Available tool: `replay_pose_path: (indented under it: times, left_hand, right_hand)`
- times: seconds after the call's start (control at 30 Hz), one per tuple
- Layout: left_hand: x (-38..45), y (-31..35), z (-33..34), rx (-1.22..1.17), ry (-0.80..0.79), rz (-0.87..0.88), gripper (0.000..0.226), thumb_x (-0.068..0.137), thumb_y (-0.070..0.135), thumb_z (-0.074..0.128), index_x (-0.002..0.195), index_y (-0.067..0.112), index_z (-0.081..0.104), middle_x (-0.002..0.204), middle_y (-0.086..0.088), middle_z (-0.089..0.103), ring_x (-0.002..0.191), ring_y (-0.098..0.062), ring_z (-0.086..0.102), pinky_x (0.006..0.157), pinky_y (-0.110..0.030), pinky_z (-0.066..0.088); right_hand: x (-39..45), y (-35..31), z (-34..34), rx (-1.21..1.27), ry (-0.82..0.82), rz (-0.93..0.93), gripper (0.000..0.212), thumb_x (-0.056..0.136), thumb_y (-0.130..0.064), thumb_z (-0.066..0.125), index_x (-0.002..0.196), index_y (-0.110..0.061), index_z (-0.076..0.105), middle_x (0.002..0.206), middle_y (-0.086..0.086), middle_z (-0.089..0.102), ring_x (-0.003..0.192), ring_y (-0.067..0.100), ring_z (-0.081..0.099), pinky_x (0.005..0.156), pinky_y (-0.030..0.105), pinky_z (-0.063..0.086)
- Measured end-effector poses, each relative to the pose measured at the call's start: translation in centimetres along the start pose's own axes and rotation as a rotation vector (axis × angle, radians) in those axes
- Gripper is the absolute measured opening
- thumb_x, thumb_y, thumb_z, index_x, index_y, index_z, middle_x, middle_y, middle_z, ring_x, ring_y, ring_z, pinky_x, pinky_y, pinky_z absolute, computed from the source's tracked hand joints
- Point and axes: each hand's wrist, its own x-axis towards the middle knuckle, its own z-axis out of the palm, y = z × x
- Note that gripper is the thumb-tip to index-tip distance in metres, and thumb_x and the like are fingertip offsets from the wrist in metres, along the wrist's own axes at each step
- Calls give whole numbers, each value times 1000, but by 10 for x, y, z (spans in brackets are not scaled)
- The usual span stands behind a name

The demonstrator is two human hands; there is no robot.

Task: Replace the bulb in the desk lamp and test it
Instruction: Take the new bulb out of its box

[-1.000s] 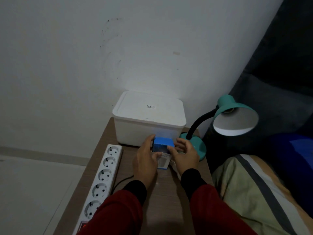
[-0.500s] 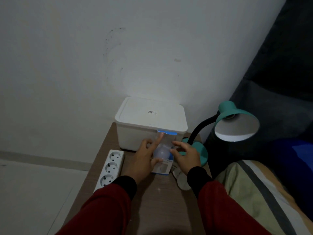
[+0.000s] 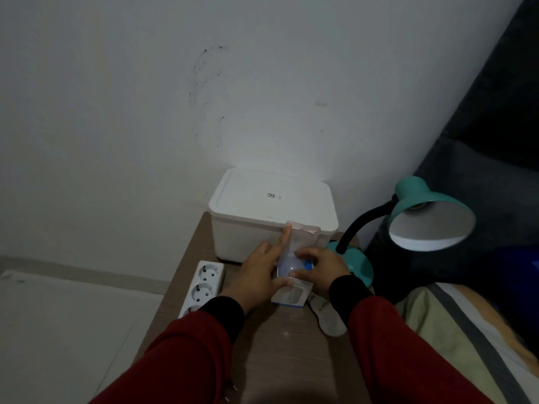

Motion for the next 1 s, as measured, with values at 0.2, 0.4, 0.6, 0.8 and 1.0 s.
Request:
replay_pose_path:
  times: [0.2,0.4,0.6,0.8,1.0]
  left_hand:
    - [-2,2,0,9,24,11,108,76,36,73,132,53,-19,99,3,44,90,-9,49,80,-17,38]
    - [-2,2,2,4,46,6,107,78,35,72,131,54,-18,101,1,45,92,-11,47,78,-19,37]
    - [-3,3,3,-2,74,14,106,78,33,72,133,53,-17,99,2,45,92,-13,50,81,-21,40]
    - [-3,3,3,13,76,8,106,78,34,72,133,52,-17,98,3,45,90,-7,46,79,-17,35]
    - [-3,3,3,39,80,8,106,79,31,72,134,48,-16,97,4,44,88,-6,44,77,-14,32]
  right_hand:
    - [-3,-2,7,-108,102,-46,55,71,-25,78,122,-13,61,124,5,64,116,22,55,100,31,46]
    - [-16,-4,2,-45,249,-55,65,69,-30,80,127,-15,54,114,5,64,111,23,50,89,27,39]
    - [-28,-4,5,32,306,-74,71,69,-28,80,131,-13,48,114,5,61,107,20,56,87,20,37]
    - [-30,-6,8,-10,299,-86,69,73,-29,77,133,-10,47,126,9,53,115,21,51,89,16,32]
    - [-32,-6,14,-43,256,-89,63,79,-24,71,135,-10,47,121,11,51,110,21,51,88,13,31]
